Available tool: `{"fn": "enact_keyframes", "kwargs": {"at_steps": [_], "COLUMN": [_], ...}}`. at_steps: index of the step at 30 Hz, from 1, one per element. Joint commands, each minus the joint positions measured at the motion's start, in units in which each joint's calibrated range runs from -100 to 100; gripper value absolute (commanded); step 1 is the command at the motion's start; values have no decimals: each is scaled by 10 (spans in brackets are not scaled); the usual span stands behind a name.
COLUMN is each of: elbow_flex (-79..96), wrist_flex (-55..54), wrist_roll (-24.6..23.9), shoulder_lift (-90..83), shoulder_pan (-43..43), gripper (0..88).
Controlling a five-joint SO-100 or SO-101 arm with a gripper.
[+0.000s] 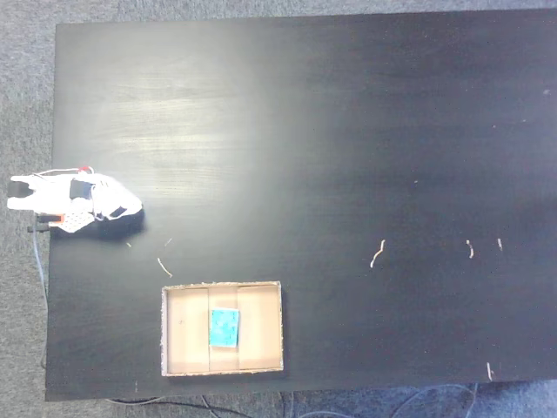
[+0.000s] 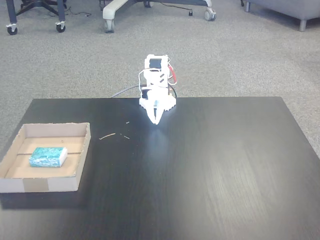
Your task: Pick the green block and drop it in the box on the right.
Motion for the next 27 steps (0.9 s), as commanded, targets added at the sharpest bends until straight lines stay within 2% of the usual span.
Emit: {"fn": "enact_keyframes", "kwargs": {"at_steps": [1, 4, 5, 6, 8, 9, 10, 12, 13, 19, 22, 27], "elbow_flex": [14, 13, 13, 11, 7, 13, 13, 13, 13, 13, 13, 13], "wrist_flex": [38, 23, -34, -96, -313, -379, -373, -258, -243, -245, -246, -246], "wrist_roll": [-53, -50, -45, 5, 156, 223, 261, 295, 311, 320, 363, 355], "shoulder_lift": [-3, -3, -3, -3, -3, -3, -3, -4, -4, -3, -3, -3], "shoulder_pan": [-16, -39, -45, -45, -50, -53, -57, -79, -96, -99, -109, -99], "gripper": [34, 1, 2, 2, 1, 1, 1, 1, 1, 1, 1, 1]}}
